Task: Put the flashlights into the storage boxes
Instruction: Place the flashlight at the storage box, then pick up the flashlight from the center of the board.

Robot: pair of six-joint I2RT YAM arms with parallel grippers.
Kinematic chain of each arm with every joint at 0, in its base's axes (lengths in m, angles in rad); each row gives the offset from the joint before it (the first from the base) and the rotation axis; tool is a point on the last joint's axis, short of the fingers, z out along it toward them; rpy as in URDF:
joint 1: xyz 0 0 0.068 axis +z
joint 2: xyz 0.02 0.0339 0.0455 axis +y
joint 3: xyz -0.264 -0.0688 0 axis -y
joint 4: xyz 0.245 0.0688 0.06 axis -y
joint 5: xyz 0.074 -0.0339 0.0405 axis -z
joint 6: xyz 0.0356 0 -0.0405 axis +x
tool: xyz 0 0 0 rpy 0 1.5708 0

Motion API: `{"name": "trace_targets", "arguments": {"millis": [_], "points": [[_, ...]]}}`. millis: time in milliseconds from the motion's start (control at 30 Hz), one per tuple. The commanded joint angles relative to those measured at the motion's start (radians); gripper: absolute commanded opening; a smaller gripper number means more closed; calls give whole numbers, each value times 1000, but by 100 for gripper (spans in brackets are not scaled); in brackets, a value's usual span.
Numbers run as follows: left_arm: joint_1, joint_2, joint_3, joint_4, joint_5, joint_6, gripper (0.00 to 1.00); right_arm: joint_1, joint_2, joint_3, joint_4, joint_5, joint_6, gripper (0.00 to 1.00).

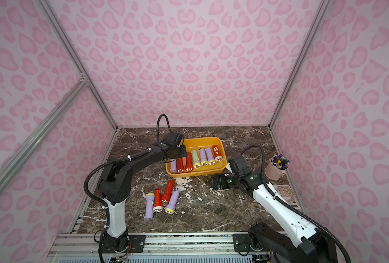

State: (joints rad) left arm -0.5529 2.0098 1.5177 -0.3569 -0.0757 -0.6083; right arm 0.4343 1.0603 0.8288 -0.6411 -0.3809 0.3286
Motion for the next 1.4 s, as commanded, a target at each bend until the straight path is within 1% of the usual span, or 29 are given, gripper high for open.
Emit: {"name": "trace_targets", "arguments": {"millis": [0, 167, 367, 467, 567, 767, 900, 1033, 1167, 1367], "points": [[0, 6, 3, -13, -10, 3, 45, -7, -24, -15, -21, 20, 0, 99], [-21, -68, -32, -16, -39, 2, 45, -9, -43, -16, -32, 19, 8, 99], [-92, -248, -94, -81, -112, -6, 45, -9, -74, -8, -50, 9, 26, 99], [-147, -348, -192, -111, -159, -26, 42, -4, -102, -10, -54, 11, 43, 99], [-207, -434, -302, -153, -185, -54, 42, 24, -114, -12, -53, 37, 59, 99], [-332, -536, -465, -199, -235, -126, 43, 112, -127, -28, -46, 114, 108, 99], [-378, -566, -523, -211, -259, -151, 42, 166, -167, -63, -27, 155, 166, 99], [-392, -565, -577, -208, -262, -162, 41, 226, -196, -93, -9, 198, 215, 99], [-401, -544, -612, -181, -251, -169, 41, 280, -185, -80, -24, 247, 231, 99], [-414, -489, -626, -145, -222, -170, 43, 295, -201, -74, -47, 267, 234, 99]]}}
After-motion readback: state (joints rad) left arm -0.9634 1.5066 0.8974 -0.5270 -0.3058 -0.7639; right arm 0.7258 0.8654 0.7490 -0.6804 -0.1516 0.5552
